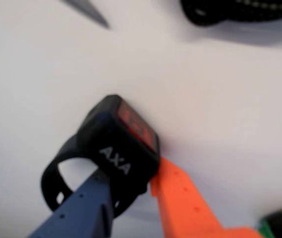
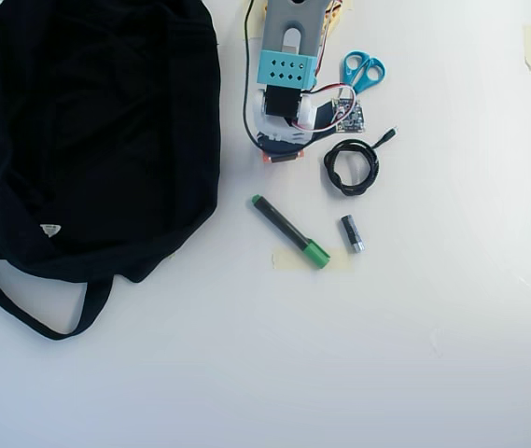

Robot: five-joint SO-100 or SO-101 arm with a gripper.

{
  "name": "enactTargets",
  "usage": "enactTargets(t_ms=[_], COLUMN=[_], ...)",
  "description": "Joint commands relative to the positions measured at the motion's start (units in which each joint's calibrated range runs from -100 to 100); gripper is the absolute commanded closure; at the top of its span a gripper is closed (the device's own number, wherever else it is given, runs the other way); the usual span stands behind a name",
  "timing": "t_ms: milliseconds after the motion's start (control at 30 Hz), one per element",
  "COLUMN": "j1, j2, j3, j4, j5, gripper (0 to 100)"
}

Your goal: Put the bike light into the black bag

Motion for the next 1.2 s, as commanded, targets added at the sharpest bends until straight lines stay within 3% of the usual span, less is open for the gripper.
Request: enactTargets(t_ms=[0,1167], j1=[-0.3,-0.9], j2=[-0.7,-1.5], j3=[0.3,-5.4], j4=[1.9,10.1], j5=[0.0,-0.3], gripper=[98,98])
